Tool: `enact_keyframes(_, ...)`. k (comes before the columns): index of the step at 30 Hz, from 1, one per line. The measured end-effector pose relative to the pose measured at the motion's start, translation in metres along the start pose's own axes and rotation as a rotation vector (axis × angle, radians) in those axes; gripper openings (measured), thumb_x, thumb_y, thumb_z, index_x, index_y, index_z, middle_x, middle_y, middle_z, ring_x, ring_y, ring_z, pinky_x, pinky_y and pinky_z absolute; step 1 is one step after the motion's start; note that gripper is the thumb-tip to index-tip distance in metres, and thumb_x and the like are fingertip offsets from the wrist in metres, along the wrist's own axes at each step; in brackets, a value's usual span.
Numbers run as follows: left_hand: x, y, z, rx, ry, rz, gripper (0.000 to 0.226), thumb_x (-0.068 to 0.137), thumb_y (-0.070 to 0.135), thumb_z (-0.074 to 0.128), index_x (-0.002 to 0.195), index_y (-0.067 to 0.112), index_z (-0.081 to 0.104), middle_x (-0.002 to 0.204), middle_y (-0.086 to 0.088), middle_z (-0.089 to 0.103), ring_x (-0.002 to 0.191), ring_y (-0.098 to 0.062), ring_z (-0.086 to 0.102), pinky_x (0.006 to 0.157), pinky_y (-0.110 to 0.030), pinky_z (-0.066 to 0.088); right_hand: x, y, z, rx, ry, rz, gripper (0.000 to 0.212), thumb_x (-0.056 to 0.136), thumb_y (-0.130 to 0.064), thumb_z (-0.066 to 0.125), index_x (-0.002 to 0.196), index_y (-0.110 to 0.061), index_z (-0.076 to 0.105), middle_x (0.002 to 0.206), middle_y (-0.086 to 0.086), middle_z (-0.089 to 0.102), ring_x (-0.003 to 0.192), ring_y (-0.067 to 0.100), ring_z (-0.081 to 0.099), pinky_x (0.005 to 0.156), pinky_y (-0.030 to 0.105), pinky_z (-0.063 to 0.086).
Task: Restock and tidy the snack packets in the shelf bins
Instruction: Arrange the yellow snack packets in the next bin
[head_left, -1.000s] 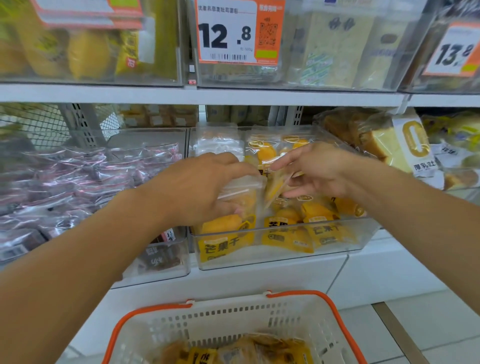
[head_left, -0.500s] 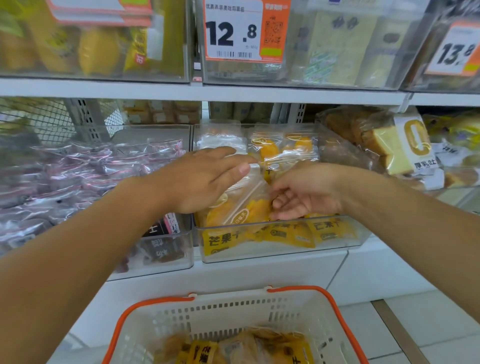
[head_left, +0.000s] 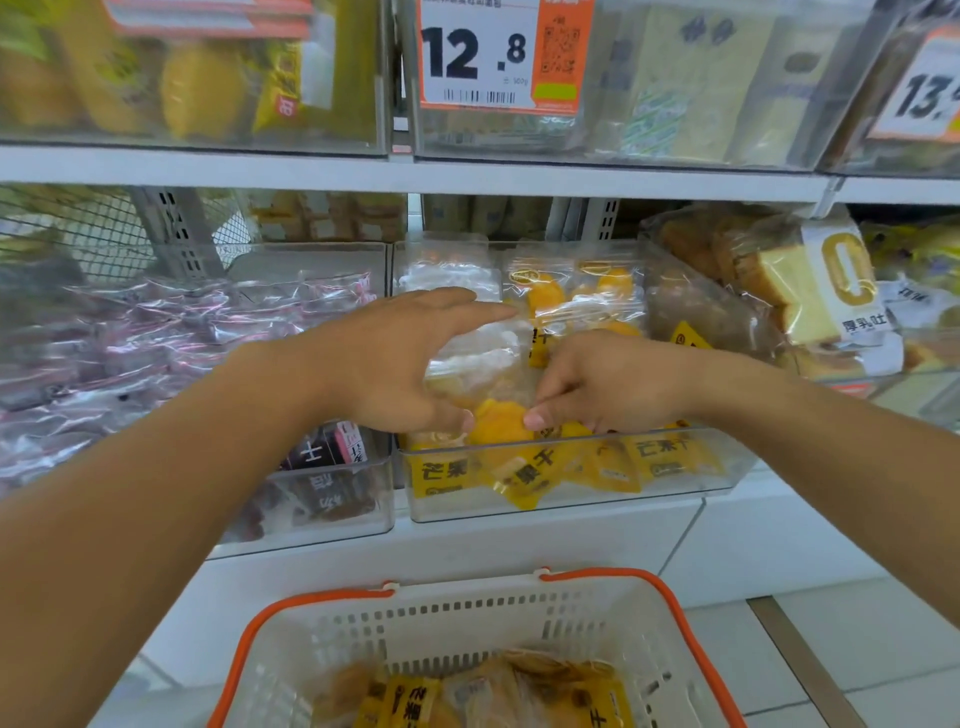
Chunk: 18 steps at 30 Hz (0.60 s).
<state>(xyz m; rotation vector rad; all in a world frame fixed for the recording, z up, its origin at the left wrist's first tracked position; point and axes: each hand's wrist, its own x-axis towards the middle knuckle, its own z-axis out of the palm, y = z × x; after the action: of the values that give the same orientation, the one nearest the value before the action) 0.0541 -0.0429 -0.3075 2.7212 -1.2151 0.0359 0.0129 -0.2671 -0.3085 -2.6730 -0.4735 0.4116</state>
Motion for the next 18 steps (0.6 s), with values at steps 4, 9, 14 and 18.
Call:
enact_keyframes(4, 0.001, 0.001, -0.001, -0.116, 0.085, -0.022, 0.095, 0.07, 0.061, 0.077, 0.15, 0.045, 0.026, 0.154, 0.018, 0.032, 0.139, -0.005, 0.032, 0.104, -0.019, 0.024, 0.003, 0.003, 0.019, 0.495, 0.127, 0.018, 0.025, 0.095, -0.026, 0.067, 0.073, -0.022, 0.076, 0.054, -0.004, 0.043, 0.056, 0.012, 0.044, 0.061, 0.026, 0.051)
enact_keyframes(9, 0.004, 0.001, 0.004, 0.036, 0.081, 0.001, 0.094, 0.062, 0.071, 0.078, 0.142, 0.037, 0.042, 0.145, 0.015, 0.043, 0.13, -0.012, 0.045, 0.107, -0.037, 0.041, 0.01, -0.001, 0.025, 0.223, 0.034, -0.075, 0.043, 0.096, -0.03, 0.066, 0.056, -0.018, 0.061, 0.046, -0.013, 0.038, 0.046, 0.004, 0.038, 0.054, 0.016, 0.038)
enact_keyframes(14, 0.004, 0.007, 0.007, 0.126, 0.055, 0.044, 0.078, 0.069, 0.062, 0.078, 0.135, 0.036, 0.045, 0.146, 0.013, 0.041, 0.13, -0.014, 0.044, 0.104, -0.039, 0.042, 0.006, 0.034, -0.03, 0.059, 0.05, 0.195, 0.048, 0.076, -0.064, 0.072, 0.093, -0.02, 0.079, 0.095, -0.005, 0.077, 0.097, 0.014, 0.072, 0.087, 0.033, 0.056)
enact_keyframes(18, 0.004, 0.008, 0.007, 0.065, 0.086, -0.012, 0.084, 0.071, 0.079, 0.061, 0.14, 0.041, 0.033, 0.147, 0.015, 0.041, 0.13, -0.014, 0.045, 0.105, -0.038, 0.041, 0.012, 0.074, -0.021, -0.471, -0.052, 0.451, 0.085, 0.077, -0.062, 0.075, 0.143, -0.017, 0.049, 0.141, 0.003, 0.055, 0.126, 0.027, 0.054, 0.103, 0.04, 0.048)
